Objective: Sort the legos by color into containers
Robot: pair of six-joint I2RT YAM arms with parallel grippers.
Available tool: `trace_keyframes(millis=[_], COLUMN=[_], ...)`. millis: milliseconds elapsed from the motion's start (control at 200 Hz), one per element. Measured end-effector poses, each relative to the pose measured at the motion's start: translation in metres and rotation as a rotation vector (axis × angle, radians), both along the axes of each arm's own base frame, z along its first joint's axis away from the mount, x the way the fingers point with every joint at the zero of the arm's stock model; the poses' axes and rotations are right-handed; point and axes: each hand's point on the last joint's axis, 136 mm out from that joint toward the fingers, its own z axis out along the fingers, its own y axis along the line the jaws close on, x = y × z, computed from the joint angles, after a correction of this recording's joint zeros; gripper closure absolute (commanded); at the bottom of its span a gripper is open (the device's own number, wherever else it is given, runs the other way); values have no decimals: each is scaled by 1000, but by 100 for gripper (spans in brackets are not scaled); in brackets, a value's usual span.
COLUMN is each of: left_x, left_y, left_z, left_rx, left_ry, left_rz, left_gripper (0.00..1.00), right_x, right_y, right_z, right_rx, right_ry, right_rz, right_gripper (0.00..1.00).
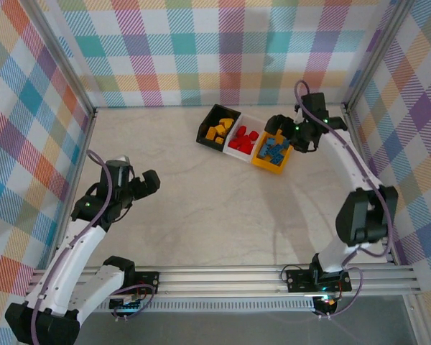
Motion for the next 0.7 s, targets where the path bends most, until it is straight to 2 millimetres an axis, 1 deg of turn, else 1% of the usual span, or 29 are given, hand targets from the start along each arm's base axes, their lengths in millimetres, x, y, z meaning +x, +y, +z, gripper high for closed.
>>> trace_keyframes(millis=[105, 255, 355, 440, 515, 585, 705], left_x=[5, 12, 16, 20, 22, 25, 28], left_y=[1, 7, 10, 11, 12, 13, 14], left_z=[1, 13, 20, 26, 31, 35, 40], left_rx=[7, 31, 58, 89, 120, 152, 211], left_ry=[-8, -57, -92, -123, -149, -168, -193], left_rz=[10, 34, 38, 23, 4, -14, -45], left_gripper=[0, 0, 0, 0, 0, 0, 0], right_x=[-20, -44, -57, -61, -63, -64, -64], right_y=[-2, -6, -16, -28, -37, -43, -50], right_z=[17, 41, 55, 65, 70, 71, 63], right_rx=[-35, -98, -175, -253, -315, -360, -418], right_ry=[-105, -300, -416, -493, -547, -577, -596], right_rz=[63, 141, 146, 122, 105, 93, 85], right_gripper=[0, 0, 0, 0, 0, 0, 0])
